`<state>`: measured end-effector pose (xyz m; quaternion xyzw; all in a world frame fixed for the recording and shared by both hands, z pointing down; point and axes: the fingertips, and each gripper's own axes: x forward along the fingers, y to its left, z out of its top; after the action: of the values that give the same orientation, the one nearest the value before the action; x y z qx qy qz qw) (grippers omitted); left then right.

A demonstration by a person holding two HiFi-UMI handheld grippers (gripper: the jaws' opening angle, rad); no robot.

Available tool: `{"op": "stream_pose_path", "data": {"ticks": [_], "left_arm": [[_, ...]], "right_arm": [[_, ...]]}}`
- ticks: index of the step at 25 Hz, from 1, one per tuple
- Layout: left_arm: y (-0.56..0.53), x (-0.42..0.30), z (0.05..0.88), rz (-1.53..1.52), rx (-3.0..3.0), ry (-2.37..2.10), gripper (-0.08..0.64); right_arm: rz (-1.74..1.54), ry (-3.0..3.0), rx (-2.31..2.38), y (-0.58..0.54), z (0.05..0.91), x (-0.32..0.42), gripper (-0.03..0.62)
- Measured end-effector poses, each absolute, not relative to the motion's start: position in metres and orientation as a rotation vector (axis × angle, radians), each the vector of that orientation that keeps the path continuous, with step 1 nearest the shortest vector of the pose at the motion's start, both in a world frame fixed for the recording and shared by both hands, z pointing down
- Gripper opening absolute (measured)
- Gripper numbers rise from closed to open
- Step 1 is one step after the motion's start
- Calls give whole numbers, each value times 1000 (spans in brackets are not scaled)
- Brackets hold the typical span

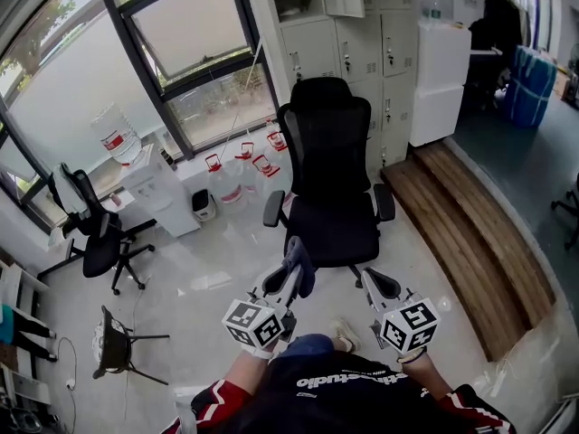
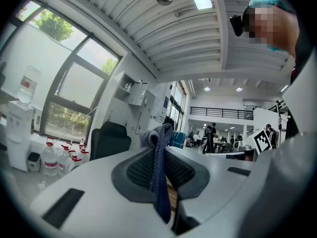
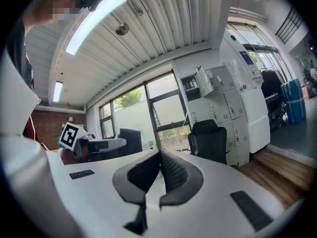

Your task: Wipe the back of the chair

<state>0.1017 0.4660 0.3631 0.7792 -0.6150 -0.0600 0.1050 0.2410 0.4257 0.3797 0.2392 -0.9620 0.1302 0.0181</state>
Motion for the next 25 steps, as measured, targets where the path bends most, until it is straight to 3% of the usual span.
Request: {"op": "stream_pose_path", "data": {"ticks": [11,25], "left_arm": [[400,60,375,-132,2270,-1792,57],[231,-114,352,-224,2249,-1810,57]], "right_arm": [[449,-2966,725,357,391,194,14],[396,-2929,679,180,364,15,14]]}}
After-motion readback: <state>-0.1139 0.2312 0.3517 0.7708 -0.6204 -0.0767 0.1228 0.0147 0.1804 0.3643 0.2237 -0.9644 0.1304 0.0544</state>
